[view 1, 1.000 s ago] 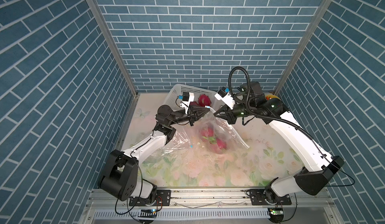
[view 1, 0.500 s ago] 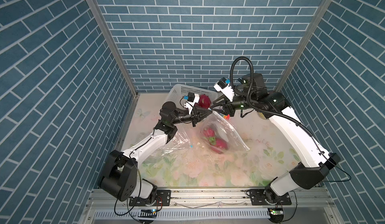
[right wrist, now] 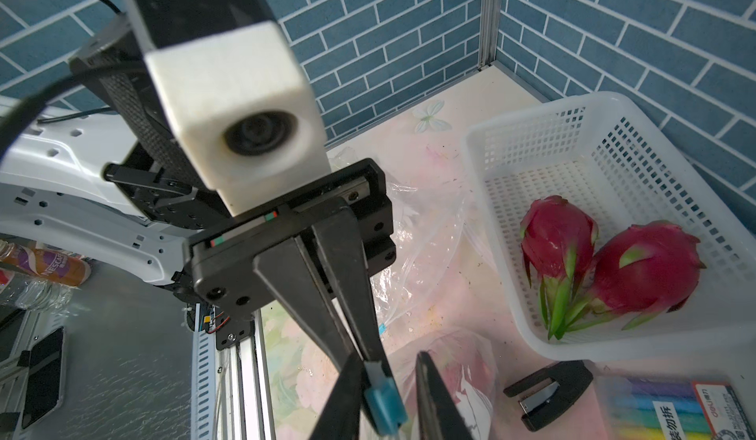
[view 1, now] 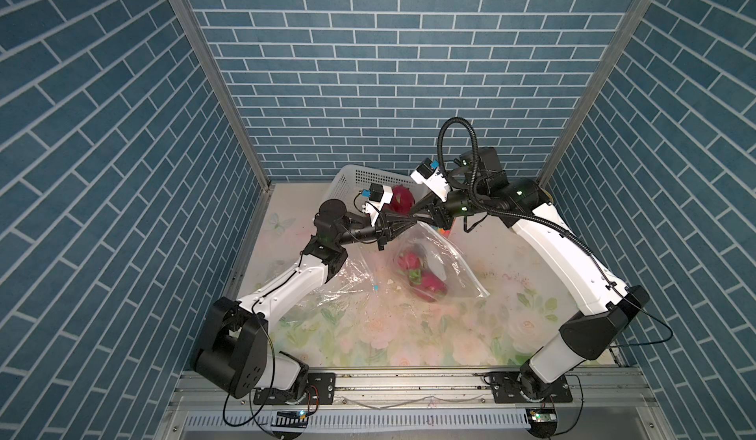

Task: Open the zip-top bag and take out the dragon fruit
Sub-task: Unzip the zipper on the zipper food storage bag.

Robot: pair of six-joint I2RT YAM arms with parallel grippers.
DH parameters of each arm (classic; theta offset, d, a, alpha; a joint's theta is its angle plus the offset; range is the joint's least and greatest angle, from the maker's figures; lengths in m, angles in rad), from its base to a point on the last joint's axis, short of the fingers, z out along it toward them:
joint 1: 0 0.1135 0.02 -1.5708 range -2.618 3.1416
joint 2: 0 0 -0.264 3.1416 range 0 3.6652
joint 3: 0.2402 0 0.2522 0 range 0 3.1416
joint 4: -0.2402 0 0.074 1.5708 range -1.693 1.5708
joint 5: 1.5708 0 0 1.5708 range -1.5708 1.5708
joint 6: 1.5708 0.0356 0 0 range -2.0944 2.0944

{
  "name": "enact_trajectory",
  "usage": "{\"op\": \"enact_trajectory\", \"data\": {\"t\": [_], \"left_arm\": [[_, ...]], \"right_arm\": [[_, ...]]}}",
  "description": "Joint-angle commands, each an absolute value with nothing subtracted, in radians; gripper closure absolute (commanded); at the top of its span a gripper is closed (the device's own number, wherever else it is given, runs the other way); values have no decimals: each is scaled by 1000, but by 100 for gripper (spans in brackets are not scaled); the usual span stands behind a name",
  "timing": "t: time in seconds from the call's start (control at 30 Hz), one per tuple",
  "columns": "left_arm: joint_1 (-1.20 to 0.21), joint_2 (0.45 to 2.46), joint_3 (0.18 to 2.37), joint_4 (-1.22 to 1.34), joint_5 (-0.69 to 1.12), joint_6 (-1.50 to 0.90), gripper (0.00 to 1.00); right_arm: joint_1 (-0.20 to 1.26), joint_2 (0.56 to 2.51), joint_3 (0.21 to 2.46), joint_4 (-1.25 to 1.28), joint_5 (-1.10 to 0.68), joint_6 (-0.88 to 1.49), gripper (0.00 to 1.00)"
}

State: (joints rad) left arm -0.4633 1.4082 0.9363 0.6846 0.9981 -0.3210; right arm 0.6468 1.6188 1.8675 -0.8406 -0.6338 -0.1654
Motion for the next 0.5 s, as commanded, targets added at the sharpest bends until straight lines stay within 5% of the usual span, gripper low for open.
{"op": "enact_trajectory", "data": {"t": [0.0,0.37,0.47], "left_arm": [[-467,1387,945,705,986,-305,100],[-466,1383,946,711,978,-315,100],[-468,1386,948,713,978,-320,97]], "right_arm": [[643,1582,1828,-849,-645,-222,75],[642,1555,1774,-809,-662,-193,82],[641,1570,1778,-812,-679,-188,90]]}}
